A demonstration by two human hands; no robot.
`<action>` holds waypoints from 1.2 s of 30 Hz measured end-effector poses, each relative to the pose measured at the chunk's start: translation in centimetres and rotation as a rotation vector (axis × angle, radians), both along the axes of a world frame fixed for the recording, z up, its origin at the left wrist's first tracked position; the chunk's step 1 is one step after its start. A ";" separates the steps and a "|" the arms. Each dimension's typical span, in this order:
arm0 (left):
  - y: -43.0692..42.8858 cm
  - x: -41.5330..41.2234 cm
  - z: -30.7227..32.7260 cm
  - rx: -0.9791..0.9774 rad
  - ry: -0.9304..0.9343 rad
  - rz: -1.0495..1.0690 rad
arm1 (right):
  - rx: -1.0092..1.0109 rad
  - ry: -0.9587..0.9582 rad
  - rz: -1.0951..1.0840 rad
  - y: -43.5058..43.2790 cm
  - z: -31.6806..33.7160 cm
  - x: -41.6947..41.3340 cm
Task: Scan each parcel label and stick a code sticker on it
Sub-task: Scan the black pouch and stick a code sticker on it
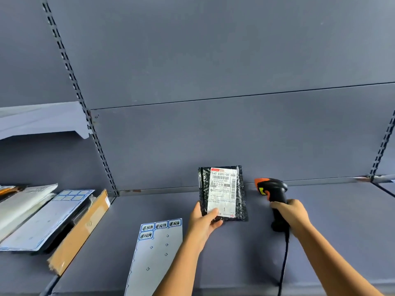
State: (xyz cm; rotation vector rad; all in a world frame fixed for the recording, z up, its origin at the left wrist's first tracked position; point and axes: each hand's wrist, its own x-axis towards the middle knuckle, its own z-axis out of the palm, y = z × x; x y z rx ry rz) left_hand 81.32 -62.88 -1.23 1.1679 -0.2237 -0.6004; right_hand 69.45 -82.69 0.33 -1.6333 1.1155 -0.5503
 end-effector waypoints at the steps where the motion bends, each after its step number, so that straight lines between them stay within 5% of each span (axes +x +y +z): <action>1: 0.0 0.1 -0.1 -0.003 0.004 0.000 | 0.091 -0.111 0.006 0.1 0.2 -0.1; 7: 0.1 0.4 -0.6 -0.024 0.003 -0.006 | 0.234 -0.599 0.038 5.6 3.3 -2.2; 21: 0.4 -0.1 -0.6 0.034 -0.140 -0.029 | 0.031 -0.404 0.286 14.1 6.1 -3.3; 36: 0.3 -0.3 -0.2 0.049 -0.125 -0.018 | 0.088 -0.451 0.316 12.8 6.2 -3.8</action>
